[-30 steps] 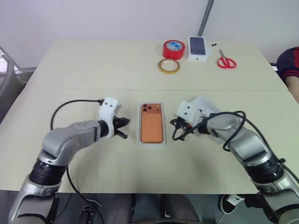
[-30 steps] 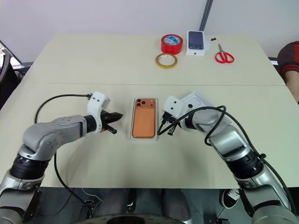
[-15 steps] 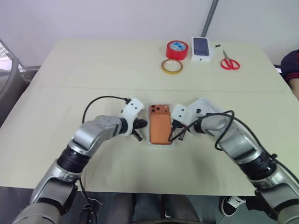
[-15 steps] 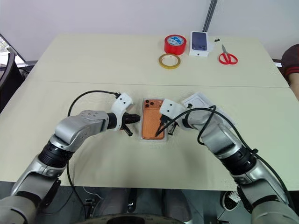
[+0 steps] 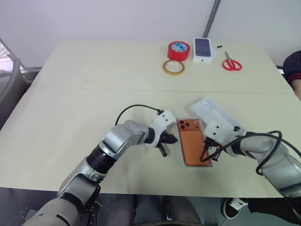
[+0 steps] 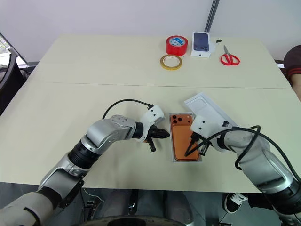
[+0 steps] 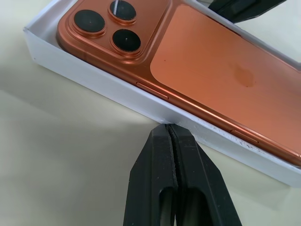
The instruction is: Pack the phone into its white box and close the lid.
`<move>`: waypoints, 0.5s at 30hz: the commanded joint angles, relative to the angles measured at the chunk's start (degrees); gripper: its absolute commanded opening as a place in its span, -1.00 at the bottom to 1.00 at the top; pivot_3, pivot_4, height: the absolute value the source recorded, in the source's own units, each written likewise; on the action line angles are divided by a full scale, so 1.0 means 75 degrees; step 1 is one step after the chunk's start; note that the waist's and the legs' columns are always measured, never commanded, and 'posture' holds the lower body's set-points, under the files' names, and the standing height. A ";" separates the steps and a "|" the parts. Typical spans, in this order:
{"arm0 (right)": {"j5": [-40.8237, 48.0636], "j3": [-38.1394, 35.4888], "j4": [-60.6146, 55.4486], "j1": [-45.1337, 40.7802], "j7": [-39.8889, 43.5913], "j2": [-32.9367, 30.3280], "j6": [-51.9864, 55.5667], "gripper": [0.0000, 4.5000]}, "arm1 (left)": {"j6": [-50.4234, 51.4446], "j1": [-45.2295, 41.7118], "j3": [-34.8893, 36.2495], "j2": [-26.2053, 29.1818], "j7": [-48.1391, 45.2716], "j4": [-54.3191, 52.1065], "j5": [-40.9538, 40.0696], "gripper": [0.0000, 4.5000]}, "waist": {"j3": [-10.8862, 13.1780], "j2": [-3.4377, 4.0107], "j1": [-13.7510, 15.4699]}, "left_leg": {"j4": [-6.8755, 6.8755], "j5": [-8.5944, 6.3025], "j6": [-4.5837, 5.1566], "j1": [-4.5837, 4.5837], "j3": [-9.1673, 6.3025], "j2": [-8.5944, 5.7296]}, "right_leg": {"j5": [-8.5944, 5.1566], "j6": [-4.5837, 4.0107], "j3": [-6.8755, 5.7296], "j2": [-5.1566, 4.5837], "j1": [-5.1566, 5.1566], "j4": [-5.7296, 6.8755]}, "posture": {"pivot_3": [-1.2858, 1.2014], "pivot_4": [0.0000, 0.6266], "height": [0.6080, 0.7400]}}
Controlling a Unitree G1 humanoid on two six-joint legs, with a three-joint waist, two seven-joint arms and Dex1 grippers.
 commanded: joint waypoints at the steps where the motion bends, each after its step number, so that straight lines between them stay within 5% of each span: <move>1: 0.0203 -0.0156 -0.0560 0.0132 0.0009 -0.0072 -0.0050 -1.00 | -0.0052 -0.0139 -0.0111 -0.0371 -0.0316 -0.0170 -0.0101 -0.97 | 0.0000 0.0001 0.0007 | 0.0001 0.0000 0.0001 0.0000 0.0000 0.0000 | 0.0000 0.0000 0.0000 0.0000 0.0000 0.0000 | 0.03 -0.52 1.00; 8: 0.1094 -0.1998 -0.0647 0.0627 0.0692 -0.0332 0.0191 -0.89 | 0.0018 -0.0064 0.0742 0.0133 -0.0338 -0.0264 -0.0079 -0.99 | 0.0005 0.0012 0.0002 | 0.0007 -0.0002 0.0004 -0.0002 0.0000 0.0000 | 0.0000 0.0000 0.0000 0.0000 0.0001 0.0000 | 0.03 -0.52 1.00; 10: 0.1505 -0.2598 -0.0596 0.0620 0.0909 -0.0348 0.0453 -0.60 | -0.0090 0.0037 0.1099 0.0398 -0.0349 -0.0394 -0.0080 -1.00 | 0.0005 0.0013 -0.0030 | 0.0007 -0.0002 0.0004 -0.0001 0.0000 0.0004 | 0.0000 0.0000 0.0000 0.0005 0.0001 0.0002 | 0.03 -0.52 1.00; 15: 0.2032 -0.2739 -0.0121 -0.0286 0.0546 -0.0117 0.1303 0.56 | -0.1243 0.0582 0.1577 0.1163 -0.0785 -0.0861 0.0096 -1.00 | 0.0001 0.0029 -0.0091 | 0.0002 -0.0002 0.0004 0.0007 0.0002 0.0012 | 0.0000 0.0000 0.0003 0.0008 0.0003 0.0002 | 0.03 -0.52 1.00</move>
